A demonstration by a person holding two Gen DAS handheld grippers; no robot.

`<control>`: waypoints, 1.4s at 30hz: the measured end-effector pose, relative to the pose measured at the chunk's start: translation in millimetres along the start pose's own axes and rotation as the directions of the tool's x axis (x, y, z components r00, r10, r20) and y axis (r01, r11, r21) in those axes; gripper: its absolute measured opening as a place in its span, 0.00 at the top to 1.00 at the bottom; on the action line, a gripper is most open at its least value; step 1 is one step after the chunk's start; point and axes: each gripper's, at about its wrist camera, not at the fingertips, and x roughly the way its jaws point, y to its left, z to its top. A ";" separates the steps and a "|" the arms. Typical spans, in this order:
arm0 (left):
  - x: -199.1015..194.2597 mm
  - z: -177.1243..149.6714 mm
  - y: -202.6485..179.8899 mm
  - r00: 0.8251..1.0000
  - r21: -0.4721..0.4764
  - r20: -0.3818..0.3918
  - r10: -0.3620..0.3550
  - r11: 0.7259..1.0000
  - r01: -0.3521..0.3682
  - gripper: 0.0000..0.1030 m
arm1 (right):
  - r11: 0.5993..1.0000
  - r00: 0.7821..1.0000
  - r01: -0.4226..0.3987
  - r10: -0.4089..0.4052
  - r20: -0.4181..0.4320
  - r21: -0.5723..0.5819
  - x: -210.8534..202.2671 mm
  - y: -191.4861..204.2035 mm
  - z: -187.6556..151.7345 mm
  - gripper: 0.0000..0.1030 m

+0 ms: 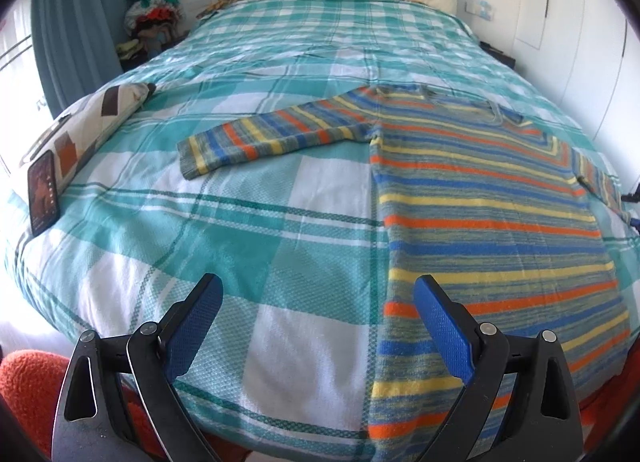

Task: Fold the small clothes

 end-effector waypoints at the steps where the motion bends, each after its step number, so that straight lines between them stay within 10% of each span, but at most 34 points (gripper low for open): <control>1: 2.6 -0.6 2.3 1.000 -0.009 -0.011 0.001 1.000 -0.001 0.06 | 1.000 1.000 -0.002 0.002 -0.004 0.014 2.8 -3.4 0.4 0.65; 3: 8.1 -1.9 6.2 0.999 -0.026 -0.033 0.003 1.000 -0.004 0.06 | 0.999 0.999 0.040 -0.040 -0.018 0.025 7.6 -9.6 0.2 0.98; 13: 12.8 -3.6 19.3 0.998 -0.094 -0.056 -0.015 0.995 0.010 0.06 | 0.944 0.966 0.192 -0.134 0.220 -0.267 -47.0 94.6 -14.0 0.98; 24: 9.3 -3.6 11.5 0.999 -0.056 -0.044 -0.027 0.998 0.024 0.06 | 0.748 0.976 -0.199 0.208 -0.061 -0.633 20.2 338.6 -107.6 0.98; 27: 10.7 -3.8 10.3 0.998 -0.047 -0.050 -0.023 0.999 0.020 0.06 | 0.696 0.929 -0.369 0.300 -0.217 -0.616 59.0 365.1 -134.4 0.88; 28: 11.5 -3.8 10.1 0.998 -0.047 -0.055 -0.023 0.999 0.020 0.06 | 0.704 0.924 -0.381 0.277 -0.262 -0.599 74.1 368.4 -138.5 0.58; 30: 11.7 -4.2 10.5 0.998 -0.053 -0.057 -0.025 0.998 0.022 0.06 | 0.703 0.914 -0.406 0.297 -0.277 -0.584 80.3 362.8 -139.7 0.35; 36: 11.0 -3.2 10.8 0.998 -0.056 -0.048 -0.039 0.998 0.037 0.06 | 0.722 0.979 -0.202 0.148 -0.138 -0.661 56.5 312.9 -103.7 0.52; 38: 12.8 -3.2 8.8 0.998 -0.050 -0.051 -0.036 0.998 0.033 0.06 | 0.655 0.997 -0.047 -0.016 -0.076 -0.754 62.5 304.9 -106.8 0.55; 42: 14.3 -3.6 6.1 0.998 -0.046 -0.057 -0.023 0.999 0.020 0.06 | 0.395 0.977 0.088 -0.212 0.003 -0.914 90.9 283.8 -143.4 0.54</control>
